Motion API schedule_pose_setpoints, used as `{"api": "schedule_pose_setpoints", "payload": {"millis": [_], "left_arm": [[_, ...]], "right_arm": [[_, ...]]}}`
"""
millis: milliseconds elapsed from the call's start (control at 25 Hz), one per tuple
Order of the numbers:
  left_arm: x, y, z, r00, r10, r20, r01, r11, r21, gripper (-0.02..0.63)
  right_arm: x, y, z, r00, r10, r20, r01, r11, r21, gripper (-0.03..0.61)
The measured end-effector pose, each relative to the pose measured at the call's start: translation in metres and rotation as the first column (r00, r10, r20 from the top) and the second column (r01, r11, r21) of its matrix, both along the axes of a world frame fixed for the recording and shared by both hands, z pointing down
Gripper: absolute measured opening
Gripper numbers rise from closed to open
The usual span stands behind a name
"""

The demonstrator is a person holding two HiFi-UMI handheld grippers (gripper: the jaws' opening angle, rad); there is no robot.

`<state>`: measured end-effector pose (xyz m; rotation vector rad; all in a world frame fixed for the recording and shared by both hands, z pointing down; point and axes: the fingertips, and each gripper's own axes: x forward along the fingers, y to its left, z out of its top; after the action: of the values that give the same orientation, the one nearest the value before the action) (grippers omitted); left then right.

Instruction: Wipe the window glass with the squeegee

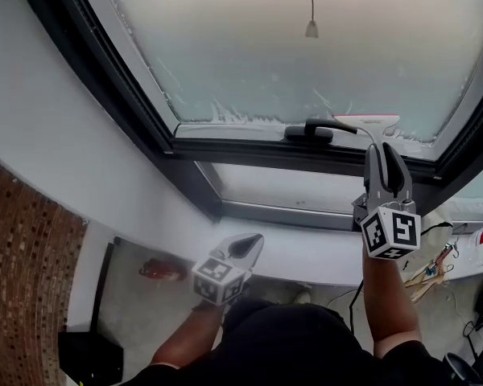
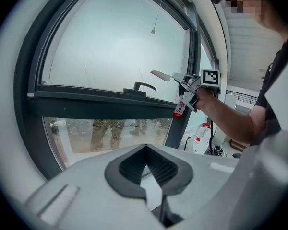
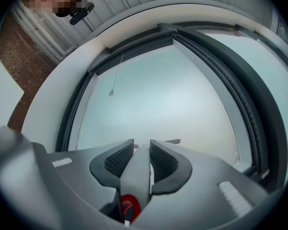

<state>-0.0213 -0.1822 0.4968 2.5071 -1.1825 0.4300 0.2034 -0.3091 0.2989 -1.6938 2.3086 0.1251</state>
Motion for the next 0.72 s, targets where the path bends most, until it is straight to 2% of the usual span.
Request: {"api": "schedule_pose_setpoints", "payload": {"millis": [160, 360, 520, 720], "left_arm": [[-0.010, -0.008, -0.016, 0.997, 0.071, 0.009, -0.072, 0.997, 0.037, 0.001], [-0.055, -0.013, -0.017, 0.994, 0.110, 0.024, -0.111, 0.993, 0.032, 0.001], [-0.080, -0.020, -0.010, 0.989, 0.147, 0.021, -0.147, 0.989, 0.019, 0.001], [-0.092, -0.027, -0.014, 0.980, 0.198, 0.006, -0.199, 0.979, 0.037, 0.001]], "right_arm": [[-0.029, 0.003, -0.033, 1.000, 0.008, -0.013, -0.007, 0.996, 0.086, 0.129], [-0.070, -0.001, -0.084, 0.999, 0.031, -0.034, -0.024, 0.981, 0.195, 0.129], [-0.079, -0.007, -0.144, 0.996, 0.082, -0.032, -0.070, 0.958, 0.278, 0.129], [-0.090, -0.014, -0.230, 0.997, 0.076, 0.010, -0.075, 0.931, 0.356, 0.129]]}}
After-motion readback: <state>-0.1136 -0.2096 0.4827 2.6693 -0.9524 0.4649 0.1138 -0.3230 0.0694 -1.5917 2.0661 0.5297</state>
